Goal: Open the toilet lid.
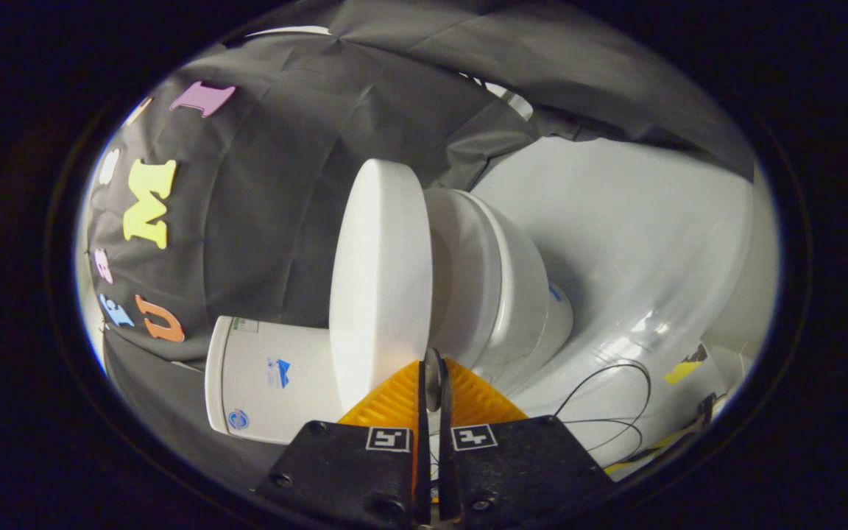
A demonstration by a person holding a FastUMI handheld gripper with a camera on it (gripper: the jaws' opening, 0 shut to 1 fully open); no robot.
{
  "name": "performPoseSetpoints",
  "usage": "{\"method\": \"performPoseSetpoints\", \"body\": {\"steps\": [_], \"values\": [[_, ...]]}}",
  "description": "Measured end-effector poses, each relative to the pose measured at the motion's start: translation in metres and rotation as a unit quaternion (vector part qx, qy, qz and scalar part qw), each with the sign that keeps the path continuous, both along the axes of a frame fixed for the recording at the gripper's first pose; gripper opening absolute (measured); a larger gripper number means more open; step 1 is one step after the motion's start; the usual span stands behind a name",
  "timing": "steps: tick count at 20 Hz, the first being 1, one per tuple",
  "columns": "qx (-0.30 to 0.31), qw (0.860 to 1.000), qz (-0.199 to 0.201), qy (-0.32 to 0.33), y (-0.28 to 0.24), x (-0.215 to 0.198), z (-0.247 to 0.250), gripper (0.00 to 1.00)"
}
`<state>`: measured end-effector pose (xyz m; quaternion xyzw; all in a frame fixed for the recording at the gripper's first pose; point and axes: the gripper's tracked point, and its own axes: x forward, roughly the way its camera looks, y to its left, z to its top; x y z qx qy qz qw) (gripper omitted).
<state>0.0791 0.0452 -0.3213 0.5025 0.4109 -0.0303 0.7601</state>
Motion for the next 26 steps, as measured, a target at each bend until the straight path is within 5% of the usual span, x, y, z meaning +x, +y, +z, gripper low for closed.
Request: {"method": "performPoseSetpoints", "body": {"steps": [16, 26], "values": [[-0.08, 0.994, 0.05, -0.047, 0.027, 0.014, 0.073, 0.08], [-0.172, 0.978, 0.091, -0.072, 0.063, 0.021, 0.129, 0.07]]}}
